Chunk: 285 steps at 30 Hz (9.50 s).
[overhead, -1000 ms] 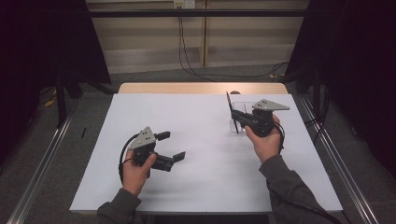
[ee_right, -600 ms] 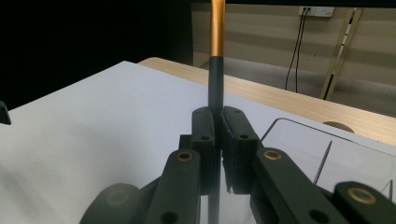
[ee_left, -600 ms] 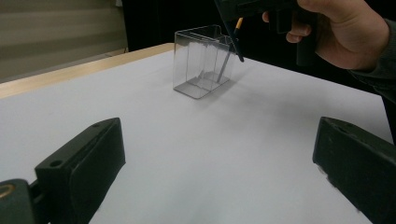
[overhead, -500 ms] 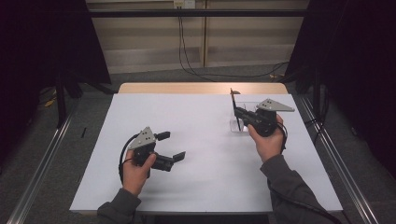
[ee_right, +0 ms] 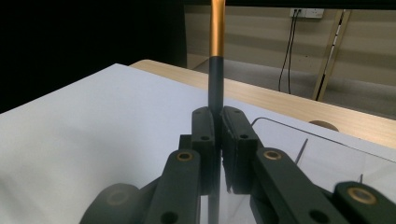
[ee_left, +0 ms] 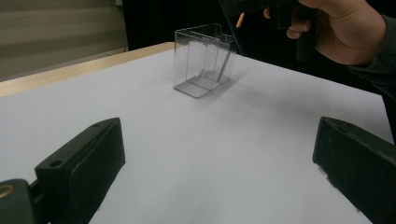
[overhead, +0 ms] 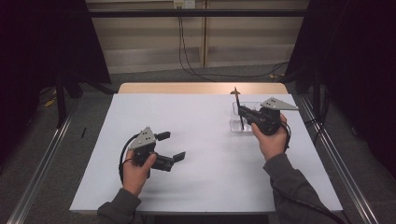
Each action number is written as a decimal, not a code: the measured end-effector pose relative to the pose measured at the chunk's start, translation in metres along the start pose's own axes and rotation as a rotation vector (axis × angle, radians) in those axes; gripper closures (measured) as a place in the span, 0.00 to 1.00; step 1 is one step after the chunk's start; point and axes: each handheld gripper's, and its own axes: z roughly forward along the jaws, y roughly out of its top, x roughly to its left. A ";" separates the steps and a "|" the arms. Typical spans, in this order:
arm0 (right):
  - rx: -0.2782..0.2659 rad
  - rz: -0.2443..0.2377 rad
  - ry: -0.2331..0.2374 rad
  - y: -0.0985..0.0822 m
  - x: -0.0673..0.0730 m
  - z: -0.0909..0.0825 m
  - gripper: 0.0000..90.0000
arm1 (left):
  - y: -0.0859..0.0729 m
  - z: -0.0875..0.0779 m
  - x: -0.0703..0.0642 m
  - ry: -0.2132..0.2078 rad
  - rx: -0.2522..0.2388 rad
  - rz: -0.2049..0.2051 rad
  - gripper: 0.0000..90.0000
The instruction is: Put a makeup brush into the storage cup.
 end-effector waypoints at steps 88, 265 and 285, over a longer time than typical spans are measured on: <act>-0.056 0.014 -0.123 0.017 -0.056 -0.016 0.94 | -0.002 0.001 0.003 -0.002 -0.003 -0.013 0.02; 0.003 0.046 -0.175 -0.039 -0.069 -0.007 0.93 | -0.004 -0.001 0.005 0.006 0.003 -0.012 0.02; 0.027 0.041 -0.185 -0.045 -0.068 -0.005 0.93 | -0.005 -0.004 0.005 0.018 0.002 -0.020 0.02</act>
